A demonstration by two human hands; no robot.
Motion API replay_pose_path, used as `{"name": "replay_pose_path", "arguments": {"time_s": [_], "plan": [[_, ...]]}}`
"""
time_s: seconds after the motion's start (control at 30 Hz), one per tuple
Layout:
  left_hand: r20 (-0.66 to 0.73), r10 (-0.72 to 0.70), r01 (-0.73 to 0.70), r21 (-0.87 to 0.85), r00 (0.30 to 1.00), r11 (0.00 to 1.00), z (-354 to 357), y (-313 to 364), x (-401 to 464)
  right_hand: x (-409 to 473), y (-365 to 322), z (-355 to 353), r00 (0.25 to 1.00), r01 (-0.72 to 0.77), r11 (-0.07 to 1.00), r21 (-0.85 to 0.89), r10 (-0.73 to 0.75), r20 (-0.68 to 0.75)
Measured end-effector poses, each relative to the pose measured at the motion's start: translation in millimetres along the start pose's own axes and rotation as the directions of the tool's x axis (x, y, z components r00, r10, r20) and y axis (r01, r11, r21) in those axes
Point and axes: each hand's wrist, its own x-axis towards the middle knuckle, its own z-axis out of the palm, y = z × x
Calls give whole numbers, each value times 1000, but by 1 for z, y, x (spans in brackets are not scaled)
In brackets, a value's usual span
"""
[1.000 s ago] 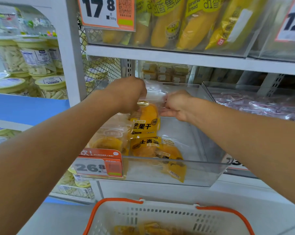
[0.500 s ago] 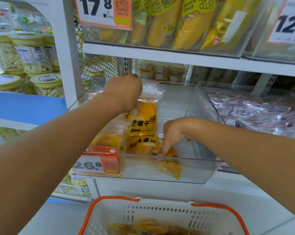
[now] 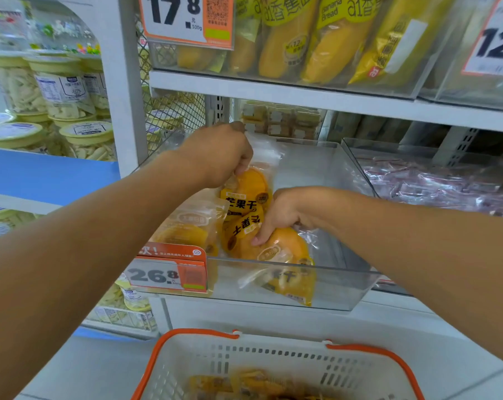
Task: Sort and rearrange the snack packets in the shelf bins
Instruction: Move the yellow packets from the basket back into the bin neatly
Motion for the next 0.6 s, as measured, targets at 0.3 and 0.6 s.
{"name": "replay_pose_path", "arguments": {"time_s": [0.3,0.6], "plan": [[214,65,-24,-188,975,982,-10,-2,-2,-43,42,-50,916,241,970,30,-217,-337],[554,-3,39,-53,832,998,-24,18,-19,-26,37,-55,983,174,735,655,-170,-69]]}}
